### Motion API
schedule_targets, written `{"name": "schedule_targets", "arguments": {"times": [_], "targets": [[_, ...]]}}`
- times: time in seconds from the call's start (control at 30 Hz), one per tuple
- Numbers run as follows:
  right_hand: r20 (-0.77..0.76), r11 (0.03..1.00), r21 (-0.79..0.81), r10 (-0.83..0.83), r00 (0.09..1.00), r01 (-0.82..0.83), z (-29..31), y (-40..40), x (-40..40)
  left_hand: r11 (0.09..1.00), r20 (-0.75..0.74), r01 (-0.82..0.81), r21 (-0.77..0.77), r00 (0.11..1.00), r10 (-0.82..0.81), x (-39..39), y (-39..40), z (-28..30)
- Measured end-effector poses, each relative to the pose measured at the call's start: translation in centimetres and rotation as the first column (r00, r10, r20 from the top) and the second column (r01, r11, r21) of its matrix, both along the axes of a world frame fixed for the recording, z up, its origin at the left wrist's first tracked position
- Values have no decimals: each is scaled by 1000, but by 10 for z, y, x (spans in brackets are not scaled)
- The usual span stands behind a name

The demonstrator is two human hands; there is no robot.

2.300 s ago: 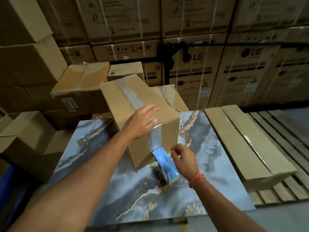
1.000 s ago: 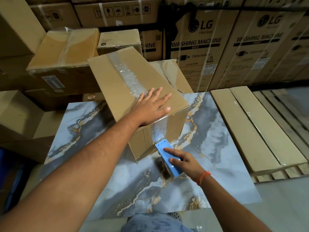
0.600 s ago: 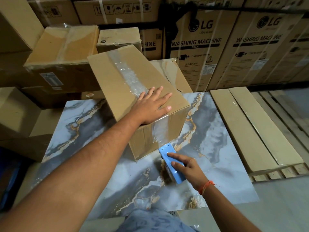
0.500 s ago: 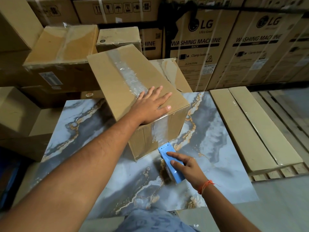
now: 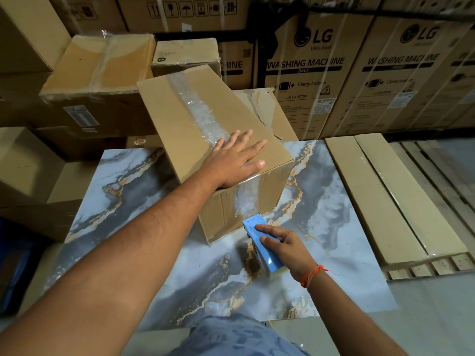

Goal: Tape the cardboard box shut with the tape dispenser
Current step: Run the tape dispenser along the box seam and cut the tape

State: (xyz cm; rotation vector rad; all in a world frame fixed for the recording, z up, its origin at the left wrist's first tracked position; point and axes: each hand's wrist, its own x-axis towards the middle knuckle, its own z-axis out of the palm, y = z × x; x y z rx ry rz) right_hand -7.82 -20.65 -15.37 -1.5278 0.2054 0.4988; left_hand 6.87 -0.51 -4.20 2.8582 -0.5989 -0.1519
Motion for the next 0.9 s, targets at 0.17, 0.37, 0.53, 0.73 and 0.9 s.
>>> {"name": "schedule_targets", "arguments": {"times": [0.17,0.37,0.53,0.73,0.9], "targets": [[-2,999,-51,-10,1000,10,-1,3,5,1000,5,0,5,1000,0,0,0,0],[4,991,-116,-62,998,62,-2,9,8,1000,7,2,4,1000,-2,1,0,-1],[-7,989,-130,-69,998,67,-1,14,11,1000,11,0,8,1000,0,1,0,-3],[25,994,-79,-74,997,75,-2,8,-7,1000,9,-2,-1,1000,2,2,0,-3],[3,994,-64,-91,996,91,-1,5,-13,1000,1,-1,-5,1000,1,2,0,-3]]}}
